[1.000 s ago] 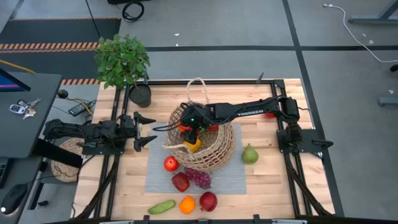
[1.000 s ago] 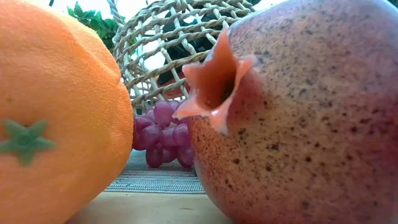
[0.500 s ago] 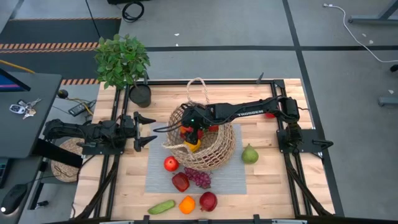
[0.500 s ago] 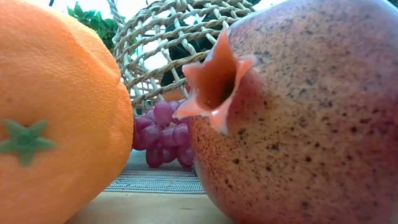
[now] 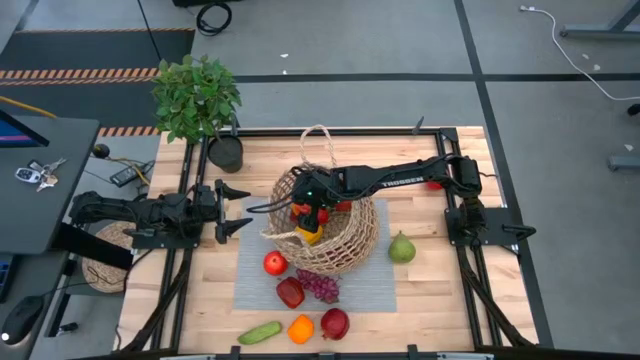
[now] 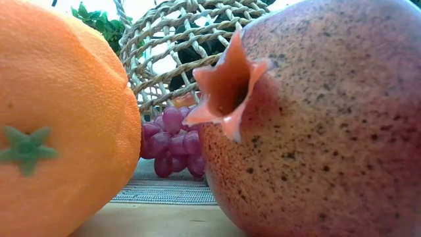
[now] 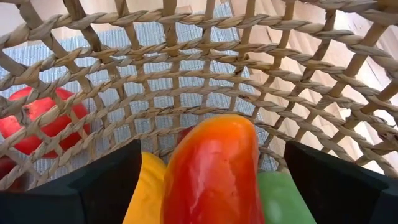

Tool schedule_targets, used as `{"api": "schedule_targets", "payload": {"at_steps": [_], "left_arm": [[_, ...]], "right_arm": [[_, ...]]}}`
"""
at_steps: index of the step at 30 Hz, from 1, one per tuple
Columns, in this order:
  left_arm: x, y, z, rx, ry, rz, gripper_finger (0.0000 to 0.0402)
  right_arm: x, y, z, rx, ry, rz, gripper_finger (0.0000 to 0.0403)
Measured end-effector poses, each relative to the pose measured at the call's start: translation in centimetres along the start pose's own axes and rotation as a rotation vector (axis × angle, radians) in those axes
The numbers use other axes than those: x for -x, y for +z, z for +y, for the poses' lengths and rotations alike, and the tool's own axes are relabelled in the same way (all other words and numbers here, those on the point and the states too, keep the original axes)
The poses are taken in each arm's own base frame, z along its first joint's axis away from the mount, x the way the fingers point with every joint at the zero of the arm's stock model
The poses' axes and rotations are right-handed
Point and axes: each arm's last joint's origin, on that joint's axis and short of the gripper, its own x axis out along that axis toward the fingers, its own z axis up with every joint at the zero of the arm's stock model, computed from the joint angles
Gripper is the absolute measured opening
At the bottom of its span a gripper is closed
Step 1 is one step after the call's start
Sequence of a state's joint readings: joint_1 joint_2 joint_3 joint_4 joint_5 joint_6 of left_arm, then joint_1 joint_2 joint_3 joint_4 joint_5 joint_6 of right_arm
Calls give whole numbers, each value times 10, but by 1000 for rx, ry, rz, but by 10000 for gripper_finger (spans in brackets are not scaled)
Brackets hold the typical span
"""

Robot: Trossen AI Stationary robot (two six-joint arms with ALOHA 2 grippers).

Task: Build produce basket
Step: Put the pear into the basket

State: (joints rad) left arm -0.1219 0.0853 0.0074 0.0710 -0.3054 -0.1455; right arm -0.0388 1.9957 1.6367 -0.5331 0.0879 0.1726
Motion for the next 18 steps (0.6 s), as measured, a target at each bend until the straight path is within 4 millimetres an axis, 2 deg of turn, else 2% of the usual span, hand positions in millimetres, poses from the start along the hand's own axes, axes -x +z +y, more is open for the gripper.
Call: {"api": "schedule_targets", "payload": {"at_steps": [3,6,12,18], "left_arm": [[0,0,0,0,0,0,392],[0,0,0,0,0,0,392],[0,0,0,0,0,0,392],[0,0,0,0,0,0,392]], "right_arm": [[9,3,-1,3,3,-12,398],[38,13,-3,4,19,-85,399],[116,26,-11,-15,22,-237,399],[206,15,-23,-44,-55,-337,399]]}}
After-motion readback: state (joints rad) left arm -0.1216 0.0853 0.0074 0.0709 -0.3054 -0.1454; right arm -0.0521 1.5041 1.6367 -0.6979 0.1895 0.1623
